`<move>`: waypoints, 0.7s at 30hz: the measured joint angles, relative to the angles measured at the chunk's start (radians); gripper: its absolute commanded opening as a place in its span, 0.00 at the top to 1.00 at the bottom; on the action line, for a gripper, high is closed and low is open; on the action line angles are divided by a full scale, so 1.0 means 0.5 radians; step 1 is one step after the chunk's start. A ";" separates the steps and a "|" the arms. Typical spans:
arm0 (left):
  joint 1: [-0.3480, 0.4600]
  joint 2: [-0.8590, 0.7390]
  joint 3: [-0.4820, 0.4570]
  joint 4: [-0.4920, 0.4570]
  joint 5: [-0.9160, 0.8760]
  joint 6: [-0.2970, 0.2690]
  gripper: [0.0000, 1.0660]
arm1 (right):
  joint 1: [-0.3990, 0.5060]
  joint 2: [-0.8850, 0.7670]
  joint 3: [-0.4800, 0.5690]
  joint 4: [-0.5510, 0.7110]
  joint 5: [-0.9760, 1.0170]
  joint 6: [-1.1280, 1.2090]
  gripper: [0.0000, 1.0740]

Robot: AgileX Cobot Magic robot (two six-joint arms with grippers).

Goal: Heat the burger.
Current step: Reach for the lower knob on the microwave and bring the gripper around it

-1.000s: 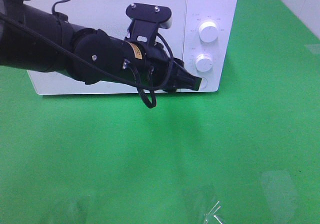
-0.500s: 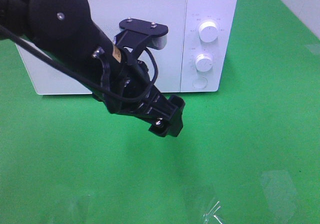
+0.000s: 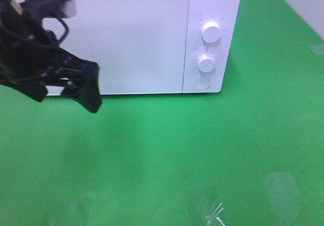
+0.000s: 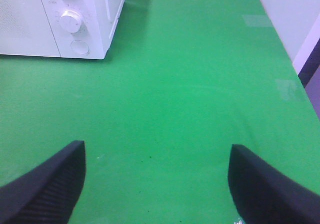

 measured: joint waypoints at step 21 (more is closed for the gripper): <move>0.768 -0.872 0.530 0.104 0.382 0.000 0.08 | 0.000 0.000 0.000 0.000 0.002 0.000 0.30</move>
